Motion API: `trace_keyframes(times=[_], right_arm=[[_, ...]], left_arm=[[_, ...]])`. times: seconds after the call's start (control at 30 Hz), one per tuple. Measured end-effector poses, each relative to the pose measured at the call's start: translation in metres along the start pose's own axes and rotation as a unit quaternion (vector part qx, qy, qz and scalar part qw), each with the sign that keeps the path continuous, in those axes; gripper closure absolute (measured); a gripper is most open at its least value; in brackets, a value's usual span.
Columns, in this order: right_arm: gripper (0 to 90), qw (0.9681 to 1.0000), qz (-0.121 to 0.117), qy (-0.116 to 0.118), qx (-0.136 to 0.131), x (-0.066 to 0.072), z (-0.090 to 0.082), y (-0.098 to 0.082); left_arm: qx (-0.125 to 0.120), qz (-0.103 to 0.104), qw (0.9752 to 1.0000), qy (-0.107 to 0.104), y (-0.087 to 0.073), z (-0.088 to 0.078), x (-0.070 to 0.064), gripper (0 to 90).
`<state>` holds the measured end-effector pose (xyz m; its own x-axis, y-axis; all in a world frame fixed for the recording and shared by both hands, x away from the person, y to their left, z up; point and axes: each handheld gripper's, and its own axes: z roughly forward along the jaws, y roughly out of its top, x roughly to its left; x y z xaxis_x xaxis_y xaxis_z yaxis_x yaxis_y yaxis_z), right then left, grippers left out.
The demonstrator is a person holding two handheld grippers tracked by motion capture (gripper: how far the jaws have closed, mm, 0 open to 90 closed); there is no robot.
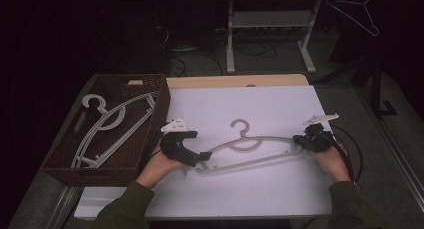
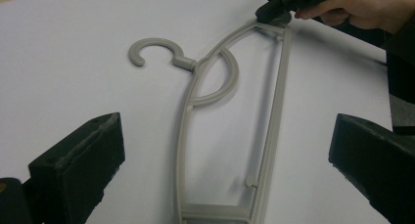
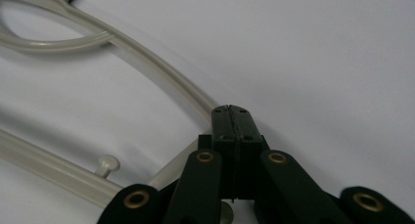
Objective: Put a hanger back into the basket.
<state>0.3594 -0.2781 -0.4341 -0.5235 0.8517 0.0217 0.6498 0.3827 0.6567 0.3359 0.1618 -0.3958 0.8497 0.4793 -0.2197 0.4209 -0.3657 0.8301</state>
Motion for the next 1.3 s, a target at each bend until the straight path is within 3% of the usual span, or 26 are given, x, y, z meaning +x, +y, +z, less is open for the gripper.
trace_keyframes(times=[0.07, 0.23, 0.47, 0.77, 1.3], right_arm=[[89.7, 0.9999, 0.006, -0.002, -0.011, 0.001, -0.003, -0.001], [89.7, 0.9985, 0.005, 0.013, -0.053, 0.009, -0.028, -0.001], [89.7, 0.9978, 0.006, 0.021, -0.063, 0.023, -0.051, -0.013], [89.7, 0.9990, 0.007, 0.025, -0.037, 0.028, -0.037, -0.020], [89.7, 0.9995, 0.002, 0.021, -0.025, 0.027, -0.024, -0.019]], left_arm=[[0.000, 0.000, 1.0000, 0.000, 0.000, 0.000, 0.000, 0.0], [0.001, 0.001, 1.0000, 0.000, -0.001, 0.000, 0.000, 0.0], [-0.001, 0.001, 1.0000, 0.001, -0.001, -0.002, 0.001, 0.0], [0.000, 0.000, 1.0000, 0.000, -0.001, -0.001, 0.001, 0.0], [0.002, 0.000, 1.0000, 0.000, -0.001, -0.001, 0.001, 0.0]])
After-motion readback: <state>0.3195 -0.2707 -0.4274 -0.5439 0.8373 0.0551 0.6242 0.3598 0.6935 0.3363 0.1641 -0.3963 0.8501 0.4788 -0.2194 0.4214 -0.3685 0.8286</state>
